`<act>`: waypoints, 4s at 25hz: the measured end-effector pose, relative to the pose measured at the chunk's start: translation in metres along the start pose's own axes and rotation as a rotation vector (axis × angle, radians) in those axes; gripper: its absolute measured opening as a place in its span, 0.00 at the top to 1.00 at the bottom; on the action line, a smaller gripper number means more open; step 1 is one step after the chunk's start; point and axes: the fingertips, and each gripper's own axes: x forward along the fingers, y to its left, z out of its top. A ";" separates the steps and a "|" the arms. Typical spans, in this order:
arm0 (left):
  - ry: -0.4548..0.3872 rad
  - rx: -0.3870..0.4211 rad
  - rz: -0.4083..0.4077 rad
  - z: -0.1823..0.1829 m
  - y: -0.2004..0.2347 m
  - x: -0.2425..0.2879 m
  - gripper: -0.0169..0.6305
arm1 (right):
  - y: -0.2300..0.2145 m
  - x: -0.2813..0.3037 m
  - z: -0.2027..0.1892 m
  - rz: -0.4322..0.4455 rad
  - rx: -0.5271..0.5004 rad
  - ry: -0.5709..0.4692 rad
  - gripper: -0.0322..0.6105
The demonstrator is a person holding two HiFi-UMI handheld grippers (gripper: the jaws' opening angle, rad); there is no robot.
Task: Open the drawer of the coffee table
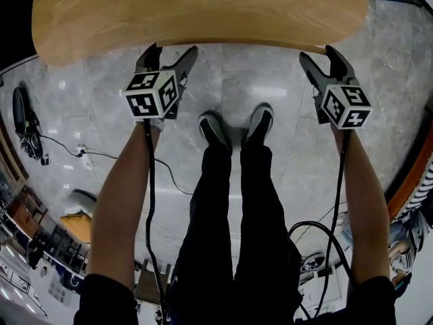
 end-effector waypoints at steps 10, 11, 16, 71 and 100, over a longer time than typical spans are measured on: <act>0.036 -0.021 0.001 -0.037 -0.011 -0.025 0.38 | 0.021 -0.029 -0.036 -0.005 0.036 0.014 0.45; 0.038 -0.025 0.002 -0.040 -0.012 -0.027 0.38 | 0.024 -0.031 -0.039 -0.008 0.042 0.014 0.45; 0.050 -0.042 0.007 -0.060 -0.018 -0.040 0.38 | 0.033 -0.043 -0.055 -0.018 0.055 0.022 0.45; -0.739 0.104 0.172 0.501 -0.013 -0.412 0.83 | 0.113 -0.263 0.435 -0.068 -0.104 -0.538 0.83; -0.869 0.257 -0.075 0.414 -0.246 -0.598 0.83 | 0.303 -0.473 0.493 0.072 -0.267 -0.788 0.90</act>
